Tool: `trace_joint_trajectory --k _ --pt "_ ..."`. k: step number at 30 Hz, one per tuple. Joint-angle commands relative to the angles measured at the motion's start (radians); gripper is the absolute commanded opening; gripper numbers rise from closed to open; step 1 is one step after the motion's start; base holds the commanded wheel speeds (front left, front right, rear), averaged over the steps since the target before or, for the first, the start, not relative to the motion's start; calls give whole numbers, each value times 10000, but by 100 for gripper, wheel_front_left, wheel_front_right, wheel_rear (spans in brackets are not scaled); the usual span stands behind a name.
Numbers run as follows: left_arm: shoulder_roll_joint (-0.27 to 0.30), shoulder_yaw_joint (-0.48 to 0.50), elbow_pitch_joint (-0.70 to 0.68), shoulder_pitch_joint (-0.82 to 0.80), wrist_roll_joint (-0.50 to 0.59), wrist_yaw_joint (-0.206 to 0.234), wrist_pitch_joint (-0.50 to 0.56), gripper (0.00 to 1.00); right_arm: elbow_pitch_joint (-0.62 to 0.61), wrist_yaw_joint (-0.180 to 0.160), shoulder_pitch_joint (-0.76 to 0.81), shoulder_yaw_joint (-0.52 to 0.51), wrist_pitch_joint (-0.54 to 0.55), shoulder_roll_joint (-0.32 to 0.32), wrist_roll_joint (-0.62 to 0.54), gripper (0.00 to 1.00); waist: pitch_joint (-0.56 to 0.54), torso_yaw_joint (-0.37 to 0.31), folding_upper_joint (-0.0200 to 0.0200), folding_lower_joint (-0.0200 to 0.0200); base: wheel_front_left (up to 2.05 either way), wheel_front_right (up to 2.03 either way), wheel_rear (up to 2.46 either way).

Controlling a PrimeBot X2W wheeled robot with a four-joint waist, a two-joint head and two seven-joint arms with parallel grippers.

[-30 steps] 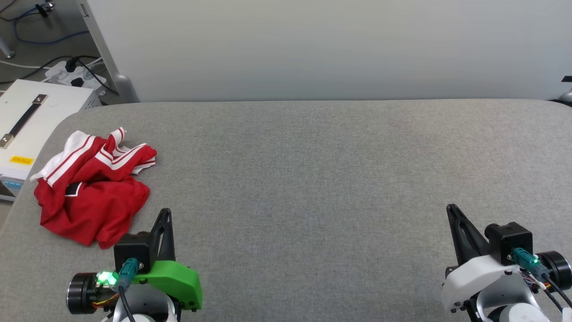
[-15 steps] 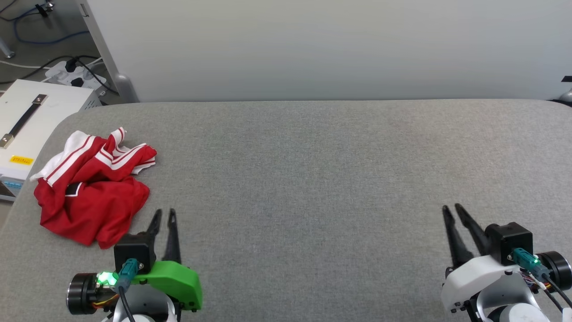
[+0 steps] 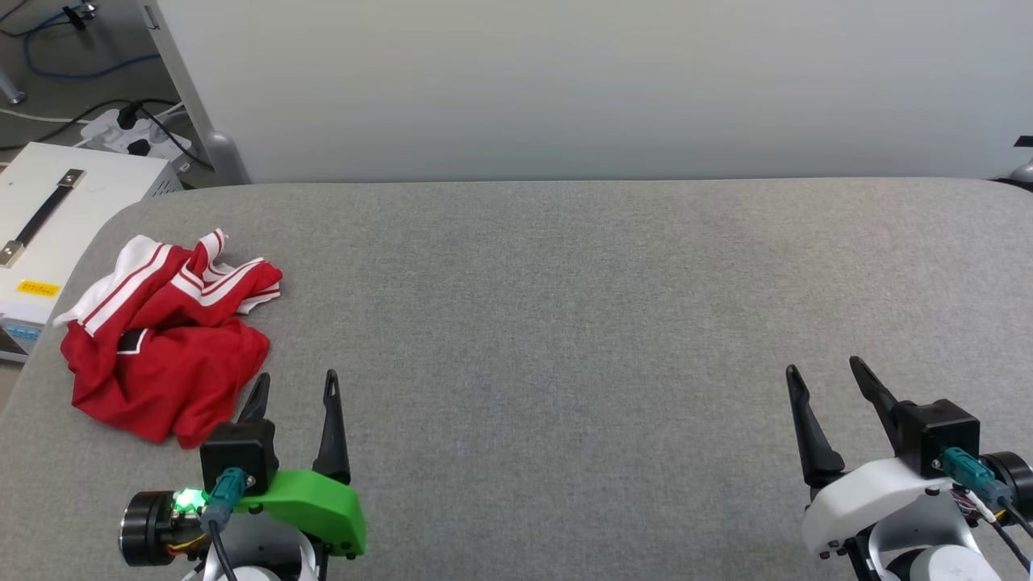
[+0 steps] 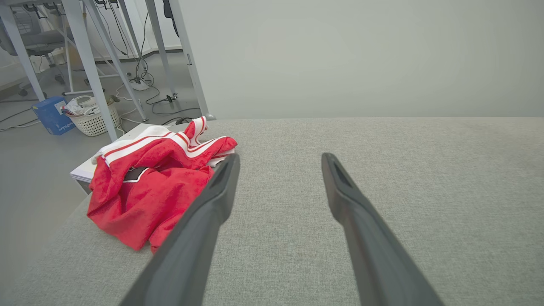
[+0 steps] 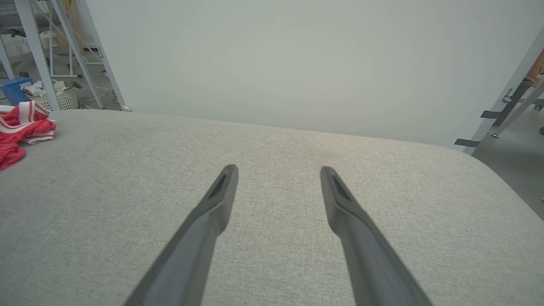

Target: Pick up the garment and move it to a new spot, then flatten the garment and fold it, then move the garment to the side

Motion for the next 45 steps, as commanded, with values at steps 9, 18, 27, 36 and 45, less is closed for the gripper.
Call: trace_joint_trajectory --k 9,18,27,36,45 --pt "-10 -76 -158 0 -132 111 -271 100 -287 -2 42 -58 -274 3 388 100 -12 7 0 0 0 0 0" --pt "-13 -165 -166 53 -292 136 -459 100 -460 -2 116 -164 -459 4 655 100 -21 9 0 0 0 0 0" --pt "-16 -243 -163 103 -383 165 -643 100 -583 -3 241 -188 -641 5 790 100 -47 21 0 0 0 0 0" --pt "-20 -357 -149 163 -413 166 -830 100 -715 -4 341 -202 -826 6 779 100 -51 33 0 0 0 0 0" --pt "-23 -447 -160 242 -536 136 -1019 100 -803 -4 465 -290 -1011 8 942 100 -73 41 0 0 0 0 0"
